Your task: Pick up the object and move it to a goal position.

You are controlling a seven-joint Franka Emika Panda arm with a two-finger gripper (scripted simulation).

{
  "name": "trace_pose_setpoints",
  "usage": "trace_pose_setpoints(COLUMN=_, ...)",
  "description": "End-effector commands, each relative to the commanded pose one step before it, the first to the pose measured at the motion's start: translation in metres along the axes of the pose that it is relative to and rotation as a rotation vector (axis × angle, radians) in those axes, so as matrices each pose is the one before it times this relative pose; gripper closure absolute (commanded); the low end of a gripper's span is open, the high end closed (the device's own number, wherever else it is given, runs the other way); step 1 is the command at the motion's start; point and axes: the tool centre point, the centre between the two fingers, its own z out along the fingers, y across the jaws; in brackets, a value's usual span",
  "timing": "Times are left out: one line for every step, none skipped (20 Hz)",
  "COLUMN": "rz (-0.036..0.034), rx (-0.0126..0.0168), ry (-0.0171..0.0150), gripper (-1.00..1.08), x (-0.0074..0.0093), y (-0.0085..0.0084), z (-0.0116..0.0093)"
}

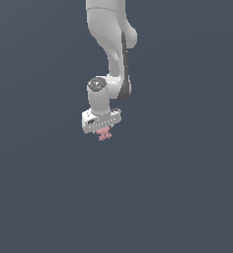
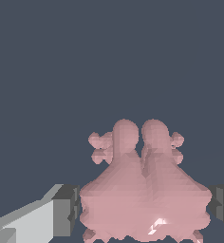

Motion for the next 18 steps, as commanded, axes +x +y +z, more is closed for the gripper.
trace_pose_setpoints(rz=0.00033, rx=0.00286, ry=-0.00492, gripper=-0.92, x=-0.00242, y=-0.00068, z=0.01299)
trace_pose_setpoints(rz=0.0, rx=0.0, ry=0.0, gripper=-0.92, x=-0.00004, y=0.00013, z=0.00296)
trace_pose_setpoints(rz=0.0, rx=0.0, ry=0.0, gripper=-0.92, x=0.0, y=0.00012, z=0.00239)
trace_pose_setpoints(rz=-0.00068, rx=-0.00009, ry=0.00009, gripper=-0.92, x=0.0002, y=-0.00018, z=0.00178)
trace_pose_setpoints(rz=0.0, rx=0.0, ry=0.0, gripper=-0.92, x=0.00003, y=0.00008, z=0.00131)
trace_pose_setpoints(rz=0.0, rx=0.0, ry=0.0, gripper=-0.92, x=0.00002, y=0.00005, z=0.00078)
trace_pose_setpoints(rz=0.0, rx=0.0, ry=0.0, gripper=-0.92, x=0.00001, y=0.00002, z=0.00026)
trace_pose_setpoints(rz=0.0, rx=0.0, ry=0.0, gripper=1.08, x=0.0, y=0.0, z=0.0)
trace_pose_setpoints(rz=0.0, rx=0.0, ry=0.0, gripper=1.08, x=0.0, y=0.0, z=0.0)
trace_pose_setpoints(rz=0.0, rx=0.0, ry=0.0, gripper=1.08, x=0.0, y=0.0, z=0.0)
trace_pose_setpoints(rz=0.0, rx=0.0, ry=0.0, gripper=1.08, x=0.0, y=0.0, z=0.0)
trace_pose_setpoints(rz=0.0, rx=0.0, ry=0.0, gripper=1.08, x=0.0, y=0.0, z=0.0)
trace_pose_setpoints(rz=0.0, rx=0.0, ry=0.0, gripper=1.08, x=0.0, y=0.0, z=0.0)
trace_pose_setpoints(rz=0.0, rx=0.0, ry=0.0, gripper=1.08, x=0.0, y=0.0, z=0.0)
trace_pose_setpoints(rz=0.0, rx=0.0, ry=0.0, gripper=1.08, x=0.0, y=0.0, z=0.0)
trace_pose_setpoints(rz=0.0, rx=0.0, ry=0.0, gripper=1.08, x=0.0, y=0.0, z=0.0)
trace_pose_setpoints(rz=0.0, rx=0.0, ry=0.0, gripper=1.08, x=0.0, y=0.0, z=0.0)
trace_pose_setpoints(rz=-0.00338, rx=-0.01112, ry=0.01859, gripper=1.08, x=0.00634, y=0.0016, z=-0.01323)
